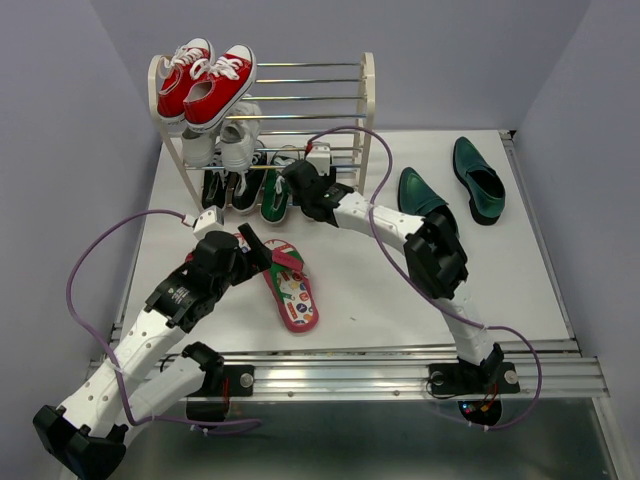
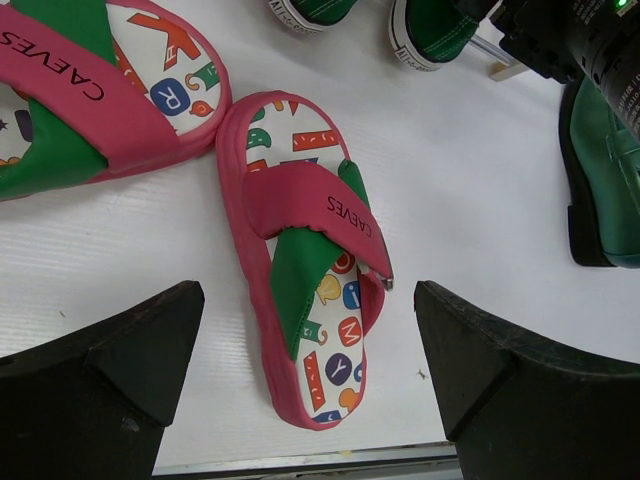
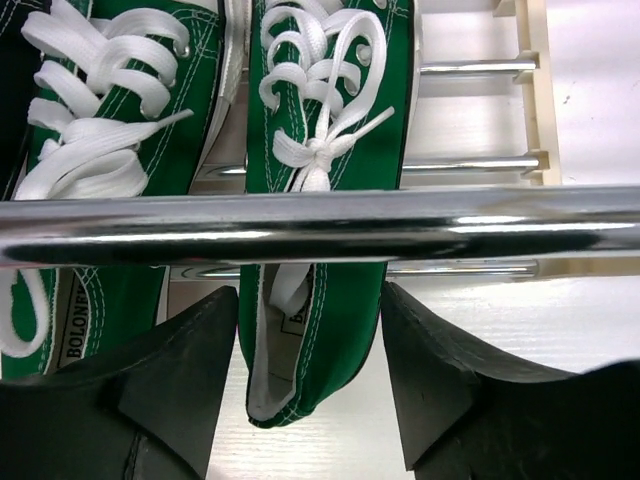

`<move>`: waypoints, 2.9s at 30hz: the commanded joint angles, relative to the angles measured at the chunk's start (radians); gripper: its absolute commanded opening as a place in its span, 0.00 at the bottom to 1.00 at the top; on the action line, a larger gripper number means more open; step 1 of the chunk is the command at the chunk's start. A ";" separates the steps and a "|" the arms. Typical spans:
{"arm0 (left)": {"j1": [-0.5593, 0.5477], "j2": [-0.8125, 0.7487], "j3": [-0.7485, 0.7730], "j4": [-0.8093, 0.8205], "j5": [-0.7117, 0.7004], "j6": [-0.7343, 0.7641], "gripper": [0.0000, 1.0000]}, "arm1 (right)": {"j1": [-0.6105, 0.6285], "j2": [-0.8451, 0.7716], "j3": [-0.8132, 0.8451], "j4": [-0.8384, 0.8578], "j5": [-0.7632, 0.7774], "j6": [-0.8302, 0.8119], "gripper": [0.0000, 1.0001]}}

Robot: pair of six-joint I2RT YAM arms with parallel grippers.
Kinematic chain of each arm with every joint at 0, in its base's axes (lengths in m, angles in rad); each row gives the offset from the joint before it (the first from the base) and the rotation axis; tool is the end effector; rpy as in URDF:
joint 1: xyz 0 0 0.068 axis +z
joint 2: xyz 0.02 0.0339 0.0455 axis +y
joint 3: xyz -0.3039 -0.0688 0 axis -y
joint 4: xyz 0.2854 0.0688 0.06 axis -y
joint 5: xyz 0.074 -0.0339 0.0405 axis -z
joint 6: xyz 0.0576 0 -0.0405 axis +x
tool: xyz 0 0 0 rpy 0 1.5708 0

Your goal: Place and organize the shoes onto the shoe shelf

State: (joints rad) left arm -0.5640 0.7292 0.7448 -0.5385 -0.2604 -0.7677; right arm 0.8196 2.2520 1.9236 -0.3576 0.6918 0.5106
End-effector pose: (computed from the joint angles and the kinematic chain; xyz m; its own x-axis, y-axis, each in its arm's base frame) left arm 0.1686 -0.0891 0.3157 -0.5315 -0.4579 -0.7127 -0.0571 0.8588 -0.5092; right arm 0.4312 0.4079 0.2393 -0.4876 0.0293 -0.8726 0.0142 0.9996 0.0256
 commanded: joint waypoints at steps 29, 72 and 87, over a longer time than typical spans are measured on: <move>-0.005 0.183 0.034 0.150 0.020 -0.028 0.99 | 0.056 -1.108 -0.956 -0.149 -0.290 0.166 1.00; 0.182 0.849 0.344 0.526 0.098 0.347 0.31 | 0.056 -1.051 -0.982 -0.213 -0.132 0.115 1.00; 0.181 0.836 0.380 0.503 0.164 0.328 0.06 | 0.056 -1.028 -0.968 -0.213 -0.135 0.117 1.00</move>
State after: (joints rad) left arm -0.3794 1.6341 1.0649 -0.0780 -0.1326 -0.4339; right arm 0.8722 1.2243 0.9482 -0.5770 0.5316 0.6323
